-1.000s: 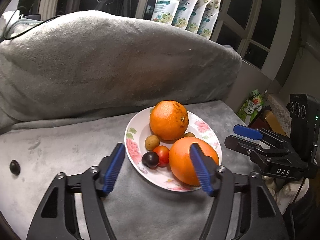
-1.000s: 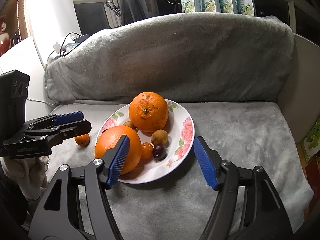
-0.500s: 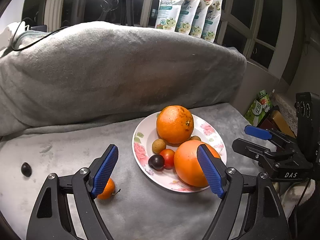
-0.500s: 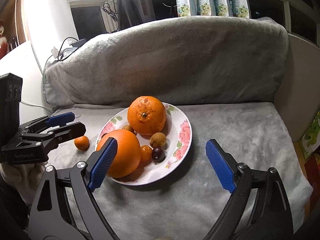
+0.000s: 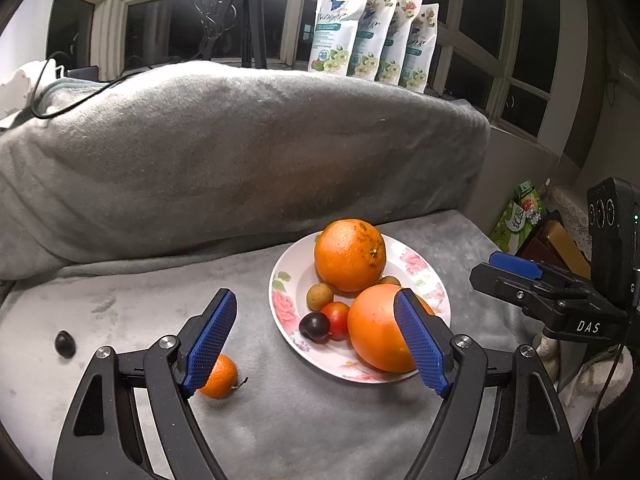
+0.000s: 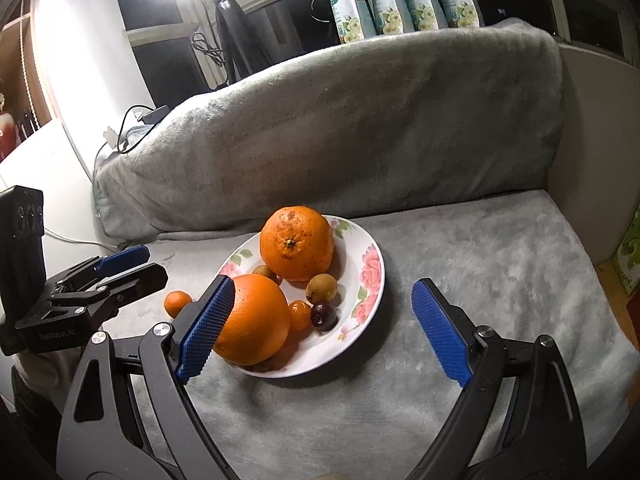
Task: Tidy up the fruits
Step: 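Move both tools back toward the remaining fruits, then move the left tool to the dark plum while the right tool approaches the mandarin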
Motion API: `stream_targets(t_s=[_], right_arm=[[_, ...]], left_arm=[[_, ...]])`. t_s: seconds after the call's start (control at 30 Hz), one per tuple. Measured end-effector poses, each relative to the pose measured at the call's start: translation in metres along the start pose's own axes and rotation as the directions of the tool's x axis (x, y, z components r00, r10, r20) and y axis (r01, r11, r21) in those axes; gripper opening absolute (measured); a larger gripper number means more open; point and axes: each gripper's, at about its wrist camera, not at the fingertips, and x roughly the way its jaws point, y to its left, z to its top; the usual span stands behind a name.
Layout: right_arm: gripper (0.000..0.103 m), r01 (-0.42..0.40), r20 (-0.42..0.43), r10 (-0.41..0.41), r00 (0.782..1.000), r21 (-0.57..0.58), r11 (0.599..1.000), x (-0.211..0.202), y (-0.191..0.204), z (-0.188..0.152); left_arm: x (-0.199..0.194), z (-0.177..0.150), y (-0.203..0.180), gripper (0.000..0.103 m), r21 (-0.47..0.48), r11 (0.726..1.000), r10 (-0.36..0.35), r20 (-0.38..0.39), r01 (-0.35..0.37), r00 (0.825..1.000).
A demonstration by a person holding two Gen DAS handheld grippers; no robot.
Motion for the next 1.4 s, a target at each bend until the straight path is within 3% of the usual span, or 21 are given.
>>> stream_targets(t_s=[0.4, 0.93, 1.4], right_arm=[[0.092, 0.001, 0.028, 0.000, 1.000, -0.048, 0.999, -0.008, 0.017, 0.001], [0.092, -0.007, -0.003, 0.007, 1.000, -0.104, 0.995, -0.007, 0.047, 0.004], [0.092, -0.082, 0.006, 0.084, 0.996, -0.180, 0.980, 0.001, 0.091, 0.003]], left_arm=[[-0.013, -0.001, 0.002, 0.081, -0.006, 1.000, 0.009, 0.024, -0.009, 1.000], [-0.031, -0.003, 0.019, 0.081, -0.030, 0.999, 0.026, 0.057, -0.024, 0.998], [-0.048, -0.011, 0.061, 0.081, -0.089, 0.994, 0.070, 0.076, -0.063, 0.995]])
